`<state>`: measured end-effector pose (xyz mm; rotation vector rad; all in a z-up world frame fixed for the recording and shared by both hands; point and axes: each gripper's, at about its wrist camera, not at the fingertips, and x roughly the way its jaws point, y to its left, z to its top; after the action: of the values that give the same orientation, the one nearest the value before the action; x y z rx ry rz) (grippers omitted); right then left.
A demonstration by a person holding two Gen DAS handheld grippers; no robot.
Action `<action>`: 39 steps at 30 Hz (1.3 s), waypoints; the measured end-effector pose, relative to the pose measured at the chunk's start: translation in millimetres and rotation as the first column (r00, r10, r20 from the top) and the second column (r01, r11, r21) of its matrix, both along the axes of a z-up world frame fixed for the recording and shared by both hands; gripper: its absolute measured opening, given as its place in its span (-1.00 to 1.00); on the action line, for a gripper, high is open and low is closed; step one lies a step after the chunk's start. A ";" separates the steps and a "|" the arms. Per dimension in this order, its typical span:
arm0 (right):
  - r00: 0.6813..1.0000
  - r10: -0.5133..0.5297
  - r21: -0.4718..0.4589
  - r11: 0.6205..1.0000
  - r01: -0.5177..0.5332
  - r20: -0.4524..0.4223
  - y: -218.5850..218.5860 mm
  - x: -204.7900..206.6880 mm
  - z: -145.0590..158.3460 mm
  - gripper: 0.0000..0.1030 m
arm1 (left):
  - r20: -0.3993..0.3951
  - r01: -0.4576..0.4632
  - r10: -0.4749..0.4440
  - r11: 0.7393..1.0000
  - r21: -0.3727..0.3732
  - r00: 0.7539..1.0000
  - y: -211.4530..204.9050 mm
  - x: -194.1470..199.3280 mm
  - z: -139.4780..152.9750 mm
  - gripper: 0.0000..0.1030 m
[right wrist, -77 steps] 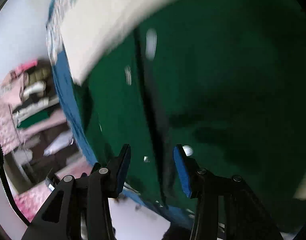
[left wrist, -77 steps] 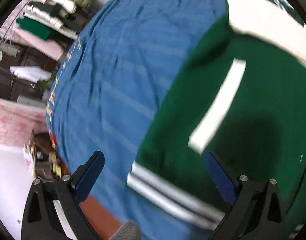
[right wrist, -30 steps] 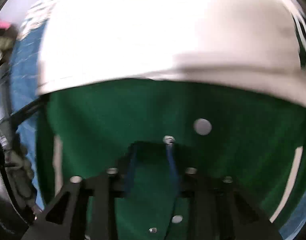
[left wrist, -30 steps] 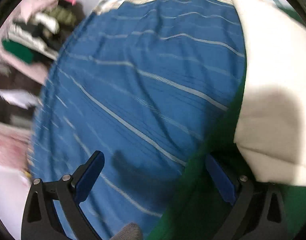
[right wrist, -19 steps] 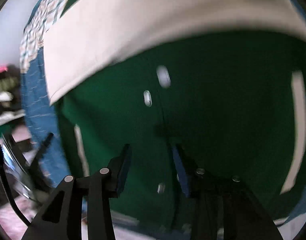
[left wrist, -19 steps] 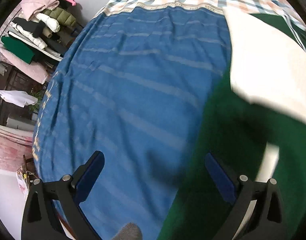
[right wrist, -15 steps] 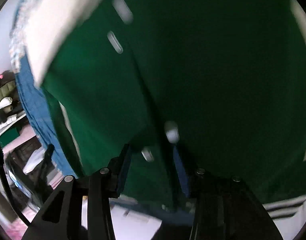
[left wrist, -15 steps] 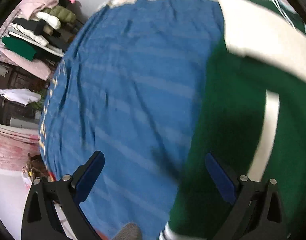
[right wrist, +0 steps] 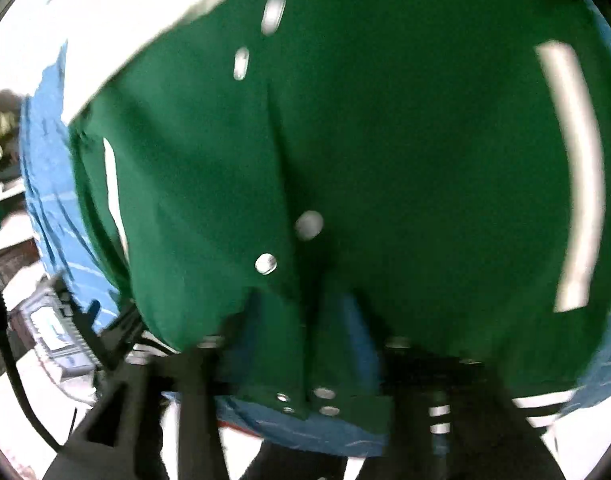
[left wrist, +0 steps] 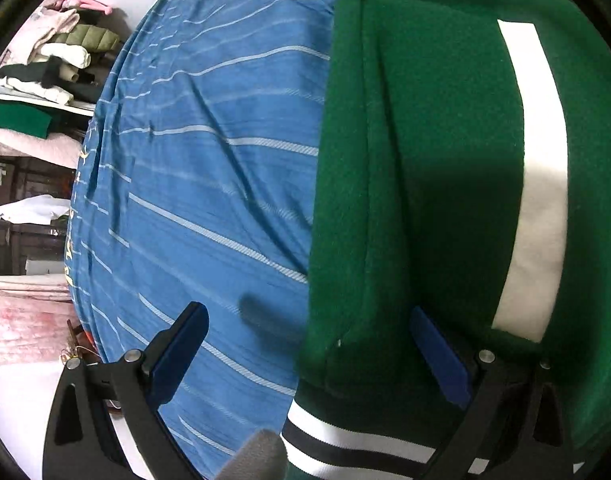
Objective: Fold large clothes
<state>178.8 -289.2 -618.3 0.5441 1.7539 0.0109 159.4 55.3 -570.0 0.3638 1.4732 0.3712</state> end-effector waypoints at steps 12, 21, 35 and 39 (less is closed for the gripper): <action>0.990 0.001 -0.281 0.959 0.039 0.141 -247.6 40.4 27.2 0.12 | 0.180 -0.015 -0.003 0.995 0.097 0.984 -107.2 6.7 94.8 1.00; 0.931 0.302 -0.363 0.907 -0.214 0.205 -275.9 125.3 -61.4 0.07 | 0.109 0.061 -0.095 0.957 0.283 0.990 -243.7 5.8 22.9 1.00; 0.928 0.324 -0.263 0.926 -0.272 0.183 -380.0 56.7 0.6 0.20 | 0.111 0.107 -0.170 0.897 0.429 0.979 -353.1 -60.9 74.7 1.00; 0.949 0.288 -0.272 0.930 -0.245 0.127 -416.0 12.2 13.2 0.20 | 0.042 0.238 -0.267 0.911 0.337 0.963 -428.7 -107.1 70.4 1.00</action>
<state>191.0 -705.2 -605.0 0.1107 1.6239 0.0225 52.3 -373.4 -499.7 0.7899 1.2577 0.4193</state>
